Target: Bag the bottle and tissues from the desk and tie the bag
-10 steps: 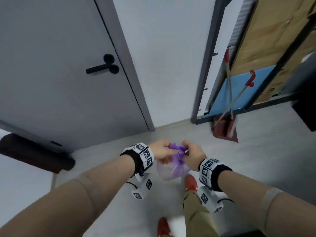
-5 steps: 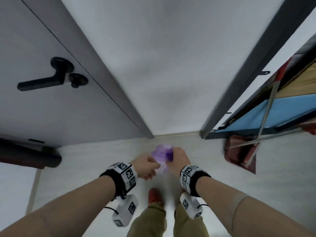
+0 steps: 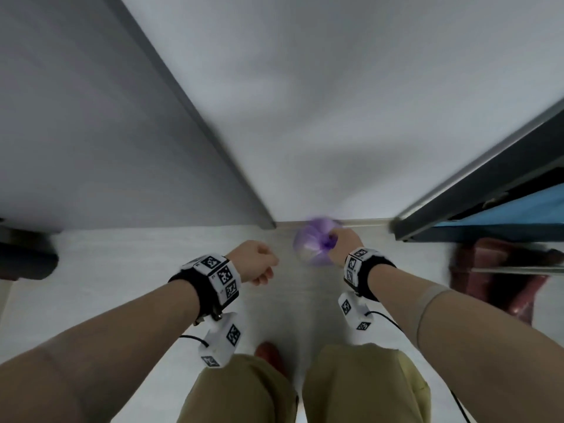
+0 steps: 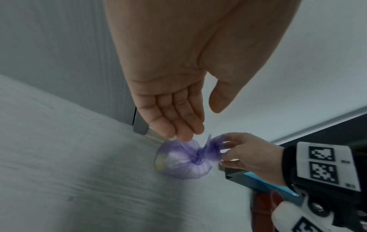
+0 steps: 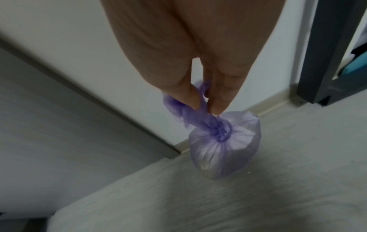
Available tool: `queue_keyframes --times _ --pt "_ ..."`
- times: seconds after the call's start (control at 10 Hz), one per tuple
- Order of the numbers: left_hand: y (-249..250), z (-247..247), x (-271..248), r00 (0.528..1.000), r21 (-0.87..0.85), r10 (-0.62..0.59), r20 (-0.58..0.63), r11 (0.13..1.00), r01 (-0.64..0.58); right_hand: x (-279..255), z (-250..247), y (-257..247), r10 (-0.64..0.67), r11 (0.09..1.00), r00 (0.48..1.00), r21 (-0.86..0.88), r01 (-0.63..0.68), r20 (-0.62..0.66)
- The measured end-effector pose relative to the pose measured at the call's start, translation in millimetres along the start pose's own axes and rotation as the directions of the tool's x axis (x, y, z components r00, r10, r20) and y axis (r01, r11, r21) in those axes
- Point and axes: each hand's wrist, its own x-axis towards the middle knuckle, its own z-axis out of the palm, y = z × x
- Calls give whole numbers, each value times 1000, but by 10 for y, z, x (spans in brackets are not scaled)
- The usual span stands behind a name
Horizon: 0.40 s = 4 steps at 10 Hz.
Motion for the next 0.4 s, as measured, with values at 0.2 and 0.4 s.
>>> queue_keyframes --times 0.2,0.4 --pt "27 -128 -228 998 17 -59 17 998 59 -502 -365 -15 124 989 992 81 -124 7" --pt "709 -378 -1409 999 -26 35 41 999 -34 -1831 -1086 -355 79 986 989 140 -96 129"
